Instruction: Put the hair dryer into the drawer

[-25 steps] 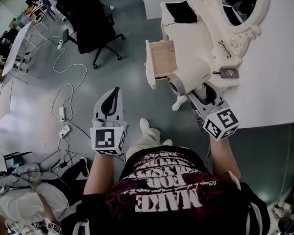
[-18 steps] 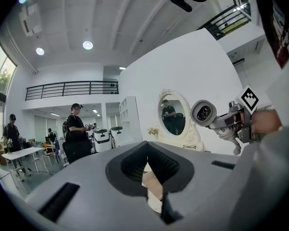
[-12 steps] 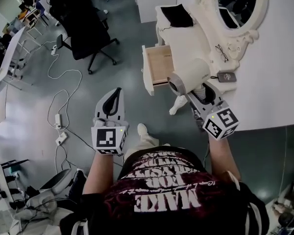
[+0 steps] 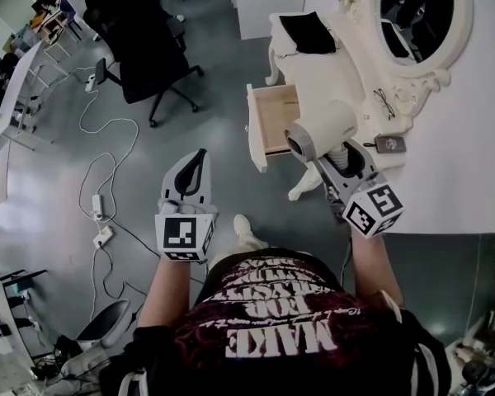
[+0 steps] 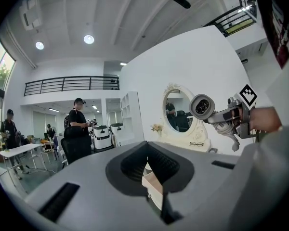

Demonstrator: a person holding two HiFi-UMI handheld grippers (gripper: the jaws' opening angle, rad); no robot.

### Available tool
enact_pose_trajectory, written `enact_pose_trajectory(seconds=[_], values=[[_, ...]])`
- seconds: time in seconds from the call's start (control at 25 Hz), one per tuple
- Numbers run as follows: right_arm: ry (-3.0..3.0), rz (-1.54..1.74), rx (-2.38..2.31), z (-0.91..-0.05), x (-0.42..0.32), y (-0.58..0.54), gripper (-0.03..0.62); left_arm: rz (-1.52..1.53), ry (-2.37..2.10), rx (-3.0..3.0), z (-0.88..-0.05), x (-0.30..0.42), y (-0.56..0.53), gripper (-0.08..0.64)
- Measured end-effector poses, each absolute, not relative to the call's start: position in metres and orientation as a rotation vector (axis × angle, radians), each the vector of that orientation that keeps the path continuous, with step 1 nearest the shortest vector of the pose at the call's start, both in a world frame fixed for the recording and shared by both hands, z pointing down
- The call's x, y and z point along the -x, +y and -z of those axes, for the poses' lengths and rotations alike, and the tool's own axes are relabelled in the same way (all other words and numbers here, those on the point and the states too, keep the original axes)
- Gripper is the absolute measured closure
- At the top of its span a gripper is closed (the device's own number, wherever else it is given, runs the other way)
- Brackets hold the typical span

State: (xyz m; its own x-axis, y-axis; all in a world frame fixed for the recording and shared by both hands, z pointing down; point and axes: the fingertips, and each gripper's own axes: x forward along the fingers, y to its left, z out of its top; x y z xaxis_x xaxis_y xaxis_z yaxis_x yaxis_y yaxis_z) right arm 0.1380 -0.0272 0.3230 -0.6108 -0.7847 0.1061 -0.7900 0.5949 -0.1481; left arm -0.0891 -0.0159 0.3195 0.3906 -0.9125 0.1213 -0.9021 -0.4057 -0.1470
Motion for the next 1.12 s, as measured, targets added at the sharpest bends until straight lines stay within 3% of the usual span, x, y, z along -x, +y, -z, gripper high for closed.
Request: enact_pose_trajectory(seconds=[1.12], values=[[-2.725, -0.298, -1.452, -0.321, -0.08, -0.134, 0.362, 0.24, 1.571, 2.666, -0.326, 0.138, -0.141, 0.555]])
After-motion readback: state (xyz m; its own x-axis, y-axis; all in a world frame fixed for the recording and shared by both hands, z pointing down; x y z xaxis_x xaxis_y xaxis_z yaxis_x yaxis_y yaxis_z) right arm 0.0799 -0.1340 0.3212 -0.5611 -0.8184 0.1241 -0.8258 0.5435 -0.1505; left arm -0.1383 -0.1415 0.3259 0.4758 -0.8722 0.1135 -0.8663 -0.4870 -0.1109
